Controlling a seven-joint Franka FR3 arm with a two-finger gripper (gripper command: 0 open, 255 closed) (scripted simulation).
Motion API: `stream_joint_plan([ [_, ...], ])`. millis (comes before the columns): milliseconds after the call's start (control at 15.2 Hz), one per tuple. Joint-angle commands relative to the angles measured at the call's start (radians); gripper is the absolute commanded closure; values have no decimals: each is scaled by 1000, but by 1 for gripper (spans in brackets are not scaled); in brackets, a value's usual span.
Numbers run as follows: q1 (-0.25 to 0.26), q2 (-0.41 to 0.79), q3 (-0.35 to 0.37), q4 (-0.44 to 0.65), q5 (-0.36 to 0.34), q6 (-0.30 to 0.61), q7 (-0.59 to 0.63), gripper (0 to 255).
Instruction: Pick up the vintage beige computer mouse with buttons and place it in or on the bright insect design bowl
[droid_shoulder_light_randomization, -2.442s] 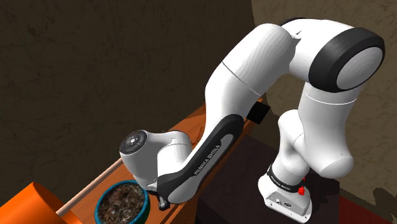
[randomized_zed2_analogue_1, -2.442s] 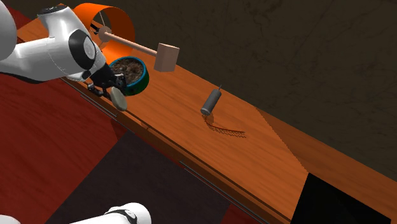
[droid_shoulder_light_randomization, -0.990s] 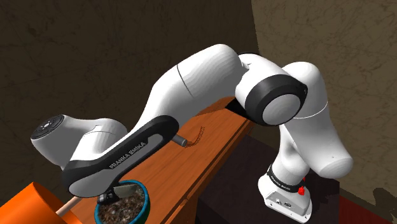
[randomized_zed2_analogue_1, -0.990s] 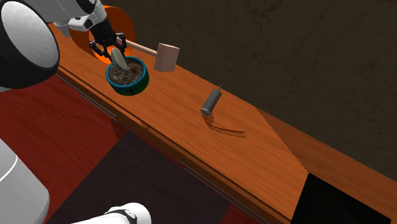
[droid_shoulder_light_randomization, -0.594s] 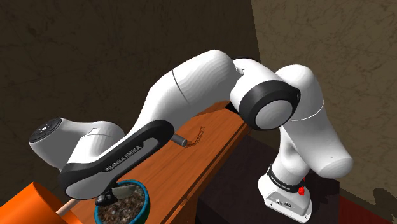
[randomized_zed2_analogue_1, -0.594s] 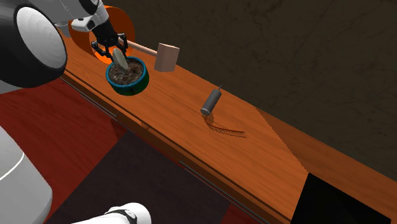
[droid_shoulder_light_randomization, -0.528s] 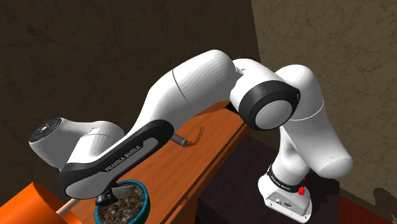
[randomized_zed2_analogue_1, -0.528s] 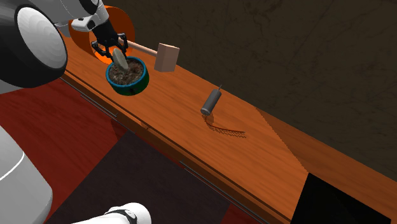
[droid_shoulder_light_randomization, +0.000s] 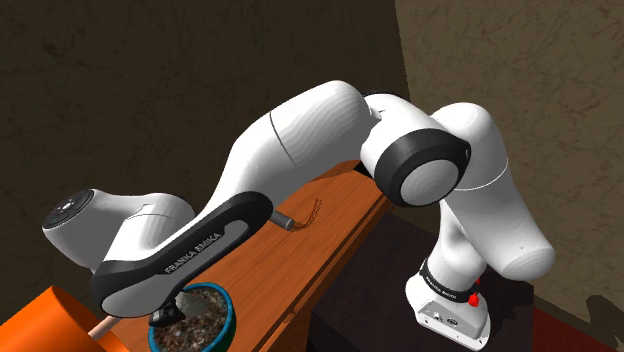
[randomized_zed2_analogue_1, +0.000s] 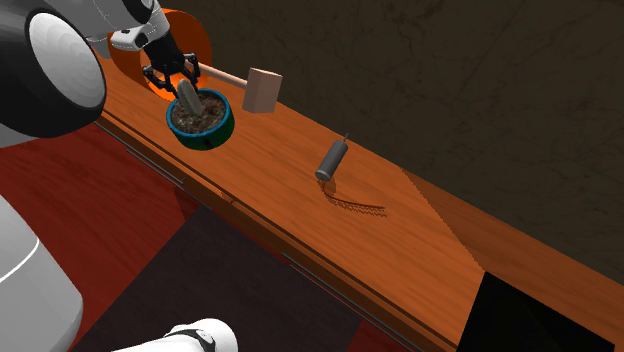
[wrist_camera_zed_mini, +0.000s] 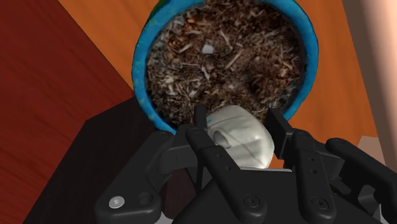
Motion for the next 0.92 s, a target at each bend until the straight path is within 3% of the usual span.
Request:
stream_joint_plan([
  [0,-8,78,1,-29,1,122,-11,255],
  [330,-10,78,3,-29,-2,122,-10,255],
  [396,-12,77,3,-19,-1,110,-12,0],
  [462,-12,119,2,53,-2,79,-14,0],
  [594,-1,67,6,-35,-1,112,2,0],
  [726,-10,78,3,-29,-1,122,-10,0],
  [858,-5,50,-1,-6,4,70,-13,0],
])
